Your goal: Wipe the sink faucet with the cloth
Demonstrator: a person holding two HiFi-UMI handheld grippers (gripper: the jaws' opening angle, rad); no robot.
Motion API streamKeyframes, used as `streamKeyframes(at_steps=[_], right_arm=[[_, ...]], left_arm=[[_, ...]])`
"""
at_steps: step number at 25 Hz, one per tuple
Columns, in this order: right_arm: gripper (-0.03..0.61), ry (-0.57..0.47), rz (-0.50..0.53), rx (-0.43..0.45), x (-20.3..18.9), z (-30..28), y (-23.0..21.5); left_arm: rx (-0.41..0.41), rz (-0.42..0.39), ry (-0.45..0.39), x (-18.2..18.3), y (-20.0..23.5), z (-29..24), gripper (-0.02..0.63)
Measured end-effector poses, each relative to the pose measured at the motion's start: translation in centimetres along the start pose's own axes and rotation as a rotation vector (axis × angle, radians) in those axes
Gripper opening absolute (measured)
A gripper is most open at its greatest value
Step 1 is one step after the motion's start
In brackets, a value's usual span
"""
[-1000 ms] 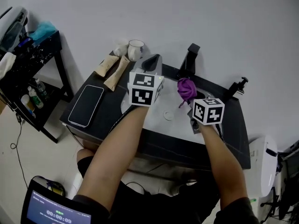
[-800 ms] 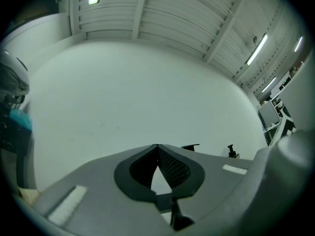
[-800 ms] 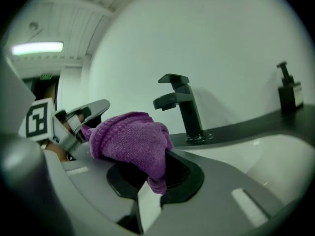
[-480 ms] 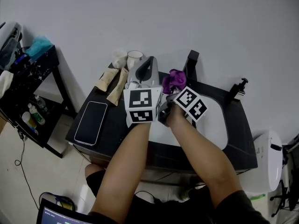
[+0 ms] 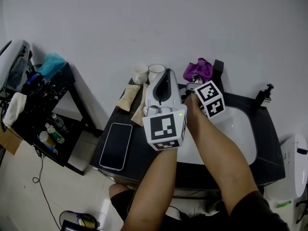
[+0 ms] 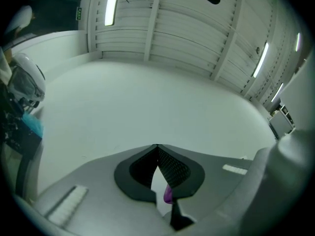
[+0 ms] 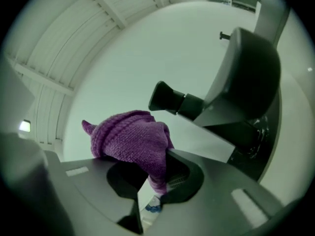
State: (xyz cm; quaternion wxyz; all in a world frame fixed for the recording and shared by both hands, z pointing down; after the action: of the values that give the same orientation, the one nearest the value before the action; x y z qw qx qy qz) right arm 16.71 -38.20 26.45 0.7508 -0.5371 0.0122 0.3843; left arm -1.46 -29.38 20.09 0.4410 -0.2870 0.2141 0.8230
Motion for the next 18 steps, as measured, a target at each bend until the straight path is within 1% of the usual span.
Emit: streamKeyframes(at_steps=[2, 5, 11, 13, 15, 18], right_arm=[[0.051, -0.027, -0.032, -0.032, -0.1, -0.4, -0.8], [0.051, -0.050, -0.067, -0.079, -0.4, -0.4, -2.0], [0.051, -0.057, -0.129, -0.183, -1.0, 0.6, -5.3], [0.051, -0.030, -0.138, -0.198, -1.6, 1.2, -6.1], [0.051, 0.029, -0.112, -0.185, -2.1, 1.9, -6.2], [0.051, 0.150, -0.023, -0.104, -2.5, 3.1, -5.1]], left_arm=[[-0.018, -0.035, -0.008, 0.1, -0.3, 0.0, 0.017], [-0.046, -0.063, -0.010, 0.2, -0.7, -0.1, 0.017], [-0.073, -0.067, -0.004, 0.3, -1.6, -0.2, 0.017], [-0.072, -0.069, 0.000, 0.2, -1.5, -0.3, 0.017], [-0.070, -0.078, 0.008, -0.1, -1.3, -0.2, 0.017], [-0.065, -0.084, 0.025, -0.3, -1.1, -0.3, 0.017]])
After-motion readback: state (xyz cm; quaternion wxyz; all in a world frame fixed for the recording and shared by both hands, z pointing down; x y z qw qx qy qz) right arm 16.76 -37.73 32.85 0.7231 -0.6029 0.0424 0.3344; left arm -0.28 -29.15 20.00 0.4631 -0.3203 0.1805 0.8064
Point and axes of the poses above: the fingertips, and each gripper's own axes: z backward along the fingers, y to its left, x out of its top, the point moved 5 cm from there along z, backward along the fingers, and after that the axes turned 15 degrees about -y, right-handed, at the moved point
